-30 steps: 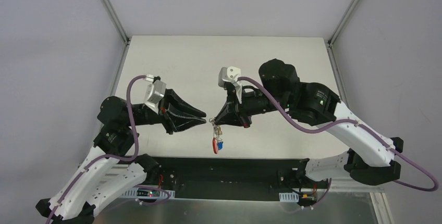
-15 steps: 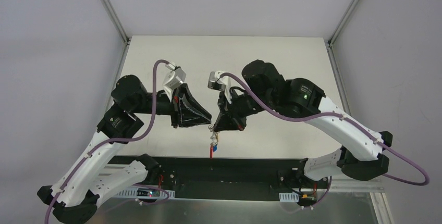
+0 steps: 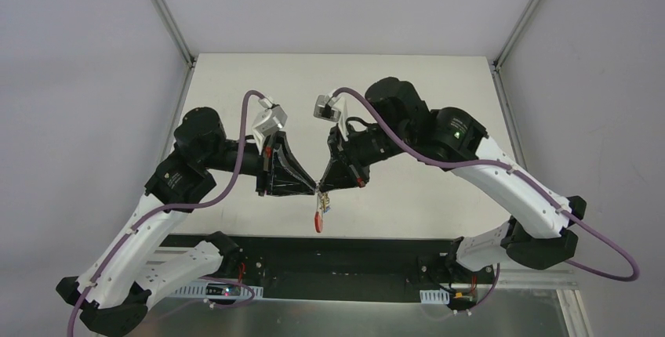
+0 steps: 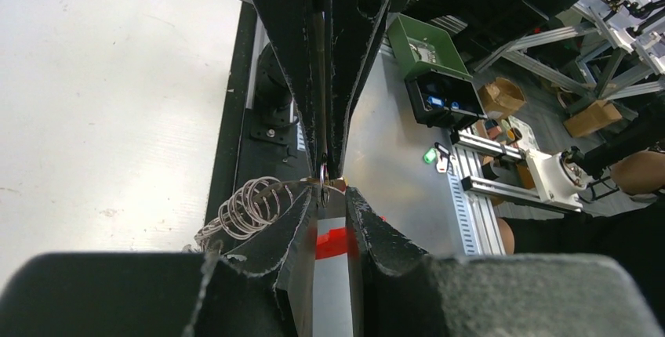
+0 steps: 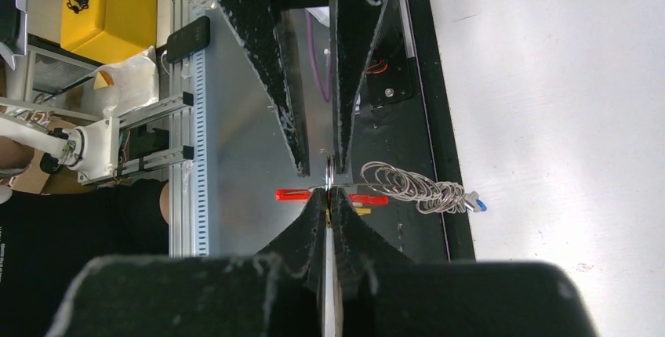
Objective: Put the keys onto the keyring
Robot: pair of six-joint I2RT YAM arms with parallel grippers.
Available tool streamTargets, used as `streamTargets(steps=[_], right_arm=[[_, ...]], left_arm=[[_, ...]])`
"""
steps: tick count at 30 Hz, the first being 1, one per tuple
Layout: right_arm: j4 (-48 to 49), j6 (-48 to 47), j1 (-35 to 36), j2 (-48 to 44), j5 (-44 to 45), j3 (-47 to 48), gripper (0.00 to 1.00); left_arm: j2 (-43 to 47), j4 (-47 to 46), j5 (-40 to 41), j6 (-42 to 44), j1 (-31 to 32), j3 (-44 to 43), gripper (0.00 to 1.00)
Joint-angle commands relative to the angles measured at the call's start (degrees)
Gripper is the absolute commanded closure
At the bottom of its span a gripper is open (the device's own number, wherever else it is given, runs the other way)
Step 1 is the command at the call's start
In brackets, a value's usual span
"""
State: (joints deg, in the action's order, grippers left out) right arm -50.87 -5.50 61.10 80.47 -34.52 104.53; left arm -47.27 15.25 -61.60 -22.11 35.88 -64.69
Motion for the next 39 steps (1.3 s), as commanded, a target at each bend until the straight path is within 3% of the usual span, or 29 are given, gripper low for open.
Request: streamTargets(steps=[1,11,16,24,26,34,39], right_arm=[[0.20,1.87,-0.42,1.21,-2.69,3.58,1.00],[-2.57,0.63,-0.45,2.98,-3.45,5.18,1.00],[-3.49,0.11,-0.44,3.50,-3.65,5.64,1.00],[-3.39,-0.39,-0.34,3.53,-3.30,5.37,1.00],[-1.30,-0.19,-0.11,2.00,-2.82,4.06,0.88],[13.77,0.93,0.15,-8.46,6.63,-7.22,0.62],[23.00,1.41,0.12,-14.30,11.66,-13.19,0.57]], left_arm=[[0.01,0.74,-2.29,1.71,-0.57,-2.44,0.82],[-0.94,1.74,-2.34,2.21,-0.52,-2.90,0.88],[-1.53,2.56,-3.01,2.72,-0.59,-3.31,1.00],[-0.90,2.95,-1.89,5.46,-0.55,-3.89,1.00],[-0.15,3.02,-0.77,7.03,-0.55,-3.87,1.00],[4.89,-1.29,3.53,12.42,0.59,-2.53,1.00],[9.66,-15.50,6.46,8.11,0.77,2.90,1.00]])
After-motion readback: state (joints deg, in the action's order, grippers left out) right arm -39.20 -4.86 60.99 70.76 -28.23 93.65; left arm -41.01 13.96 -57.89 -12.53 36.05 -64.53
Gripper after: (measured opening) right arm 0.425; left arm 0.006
